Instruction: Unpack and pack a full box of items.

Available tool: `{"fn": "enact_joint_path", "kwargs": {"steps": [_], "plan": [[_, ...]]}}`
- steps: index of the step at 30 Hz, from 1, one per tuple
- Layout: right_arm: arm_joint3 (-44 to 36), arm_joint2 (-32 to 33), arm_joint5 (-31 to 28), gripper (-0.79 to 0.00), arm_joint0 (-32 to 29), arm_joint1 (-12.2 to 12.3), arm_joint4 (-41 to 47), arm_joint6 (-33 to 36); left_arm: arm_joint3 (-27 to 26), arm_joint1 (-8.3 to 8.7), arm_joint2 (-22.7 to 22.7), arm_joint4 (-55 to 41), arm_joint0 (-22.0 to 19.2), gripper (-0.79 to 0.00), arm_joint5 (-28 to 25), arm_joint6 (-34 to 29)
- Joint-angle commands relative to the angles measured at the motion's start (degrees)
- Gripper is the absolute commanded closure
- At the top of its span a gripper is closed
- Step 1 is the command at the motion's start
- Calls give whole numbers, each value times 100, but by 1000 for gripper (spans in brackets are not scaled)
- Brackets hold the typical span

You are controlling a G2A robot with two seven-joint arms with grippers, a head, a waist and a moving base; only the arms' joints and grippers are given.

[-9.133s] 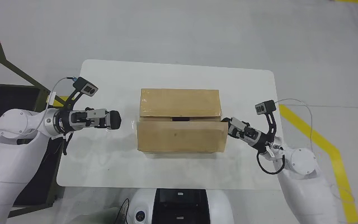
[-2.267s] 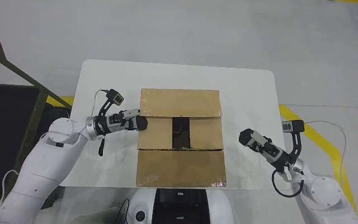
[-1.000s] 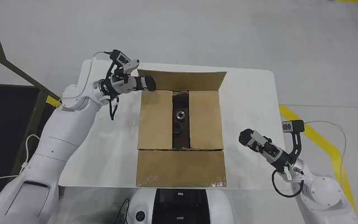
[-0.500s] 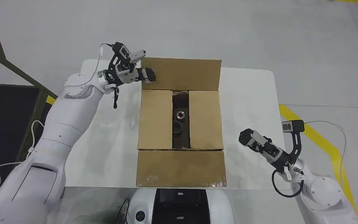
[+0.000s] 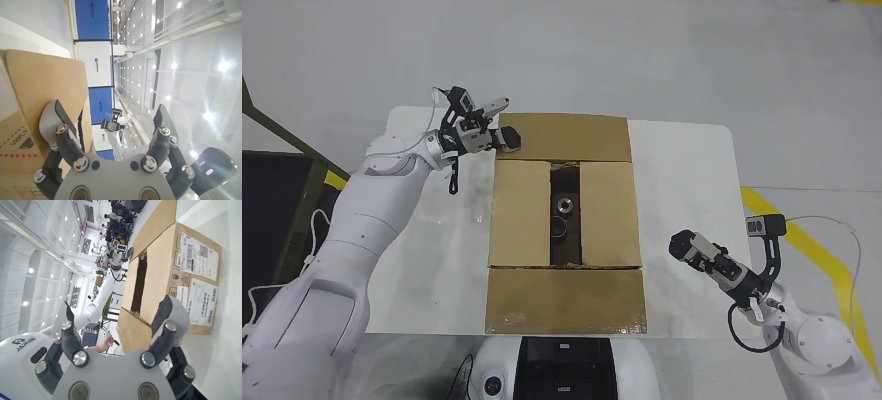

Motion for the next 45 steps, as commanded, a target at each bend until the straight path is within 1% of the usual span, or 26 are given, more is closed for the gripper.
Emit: {"fn": "enact_joint_path", "kwargs": {"steps": [1,11,14,17,25,32,38,42,45], "plan": [[0,0,0,-785,0,0,0,0,141,-29,23,79,-77,-785,2,-43],[0,0,0,-785,0,0,0,0,680,-140,-16,260,-425,-785,-66,-169],[0,0,0,-785,0,0,0,0,820,-164,17,470,-510,-785,-63,-169],[0,0,0,-785,0,0,0,0,959,-188,119,921,-608,-785,-156,-75],[0,0,0,-785,0,0,0,0,1220,-297,221,1129,-644,-785,-265,-118],[0,0,0,-785,0,0,0,0,1428,-338,237,1300,-642,-785,-366,-318],[0,0,0,-785,0,0,0,0,1546,-288,7,1315,-767,-785,-653,-315],[0,0,0,-785,0,0,0,0,1508,-193,-240,1373,-874,-785,-897,-291],[0,0,0,-785,0,0,0,0,1418,-104,-448,1377,-917,-785,-976,-363]]}}
